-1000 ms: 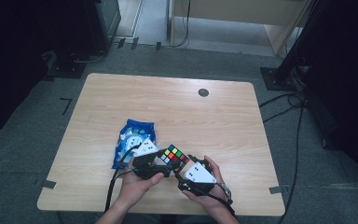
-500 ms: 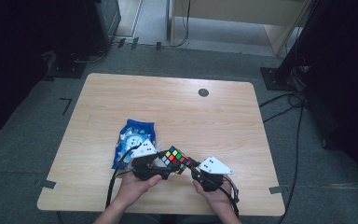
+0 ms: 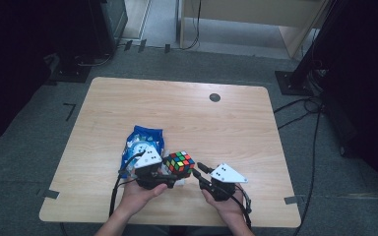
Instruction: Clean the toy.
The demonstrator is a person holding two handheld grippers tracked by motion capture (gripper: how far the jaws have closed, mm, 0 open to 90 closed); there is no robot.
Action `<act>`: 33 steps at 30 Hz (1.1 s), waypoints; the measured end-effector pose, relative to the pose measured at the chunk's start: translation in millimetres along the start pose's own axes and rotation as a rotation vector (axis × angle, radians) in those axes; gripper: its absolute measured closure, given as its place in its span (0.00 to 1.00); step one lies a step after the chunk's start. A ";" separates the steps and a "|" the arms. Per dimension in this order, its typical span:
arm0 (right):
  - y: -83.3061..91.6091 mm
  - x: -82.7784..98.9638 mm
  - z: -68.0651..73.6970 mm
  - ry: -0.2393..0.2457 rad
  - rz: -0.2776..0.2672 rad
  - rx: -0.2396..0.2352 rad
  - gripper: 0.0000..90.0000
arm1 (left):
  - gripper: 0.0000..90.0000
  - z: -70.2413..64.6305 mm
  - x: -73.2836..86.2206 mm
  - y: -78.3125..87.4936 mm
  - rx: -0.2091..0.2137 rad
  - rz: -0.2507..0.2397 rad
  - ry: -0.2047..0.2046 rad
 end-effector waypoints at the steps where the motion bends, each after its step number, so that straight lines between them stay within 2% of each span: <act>1: -8.1 2.2 1.3 -0.019 0.029 -0.028 0.68 | 0.38 7.4 -2.2 6.8 -0.023 -0.017 0.005; 2: -12.8 3.2 3.0 -0.020 0.050 -0.041 0.65 | 0.38 7.4 -2.2 6.8 -0.023 -0.017 0.005; 4: -23.5 4.7 6.4 -0.011 0.091 -0.056 0.58 | 0.38 18.2 -4.2 15.4 -0.062 -0.025 0.005; 6: -28.6 5.2 7.9 -0.001 0.097 -0.054 0.57 | 0.38 20.9 -4.3 17.1 -0.077 -0.029 0.013; 7: -39.2 6.2 10.6 -0.004 0.123 -0.056 0.54 | 0.38 26.5 -3.9 20.3 -0.114 -0.035 0.016; 8: -39.2 6.2 10.6 -0.004 0.123 -0.056 0.54 | 0.38 26.5 -3.9 20.3 -0.114 -0.035 0.016; 9: -50.1 6.0 11.2 -0.026 0.136 -0.059 0.51 | 0.38 29.9 -3.2 22.4 -0.133 -0.033 0.015; 12: -67.2 6.6 14.1 -0.068 0.184 -0.070 0.49 | 0.38 31.3 -2.0 23.1 -0.151 -0.021 -0.006; 16: -86.2 10.4 18.3 -0.059 0.250 -0.040 0.46 | 0.38 30.0 -0.9 21.9 -0.150 -0.017 -0.020; 17: -90.0 12.1 18.3 -0.053 0.258 -0.028 0.47 | 0.38 28.7 0.3 20.7 -0.173 -0.011 -0.039; 20: -95.4 17.8 16.9 -0.034 0.293 0.007 0.58 | 0.38 28.2 1.6 20.0 -0.196 -0.015 -0.055; 23: -94.7 22.1 16.7 0.006 0.304 0.026 0.71 | 0.38 28.9 0.7 21.5 -0.219 -0.031 -0.053; 24: -94.7 22.1 16.7 0.006 0.304 0.026 0.71 | 0.38 28.9 0.7 21.5 -0.219 -0.031 -0.053; 25: -91.6 22.7 16.9 0.033 0.312 0.039 0.79 | 0.38 30.6 0.0 22.9 -0.247 -0.043 -0.048; 27: -87.7 23.0 14.9 0.035 0.320 0.030 0.88 | 0.38 31.7 0.2 24.1 -0.222 -0.044 -0.040; 29: -82.0 23.2 11.1 0.047 0.322 0.033 0.95 | 0.38 31.4 1.4 23.7 -0.228 -0.042 -0.046; 31: -72.8 22.3 5.0 0.029 0.306 0.025 0.98 | 0.38 30.2 3.1 21.6 -0.228 -0.029 -0.064; 33: -61.0 19.6 -3.8 -0.007 0.264 0.022 0.98 | 0.38 28.3 5.0 18.9 -0.235 -0.020 -0.069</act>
Point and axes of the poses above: each handheld gripper's, and its own axes: y roughly backward along the jaws, x roughly out of its underside, z roughly to its left, the point moved 3 cm from there along -y, roughly forward along the jaws, and after that the axes turned 5 degrees about -z, right-handed, at the moved point
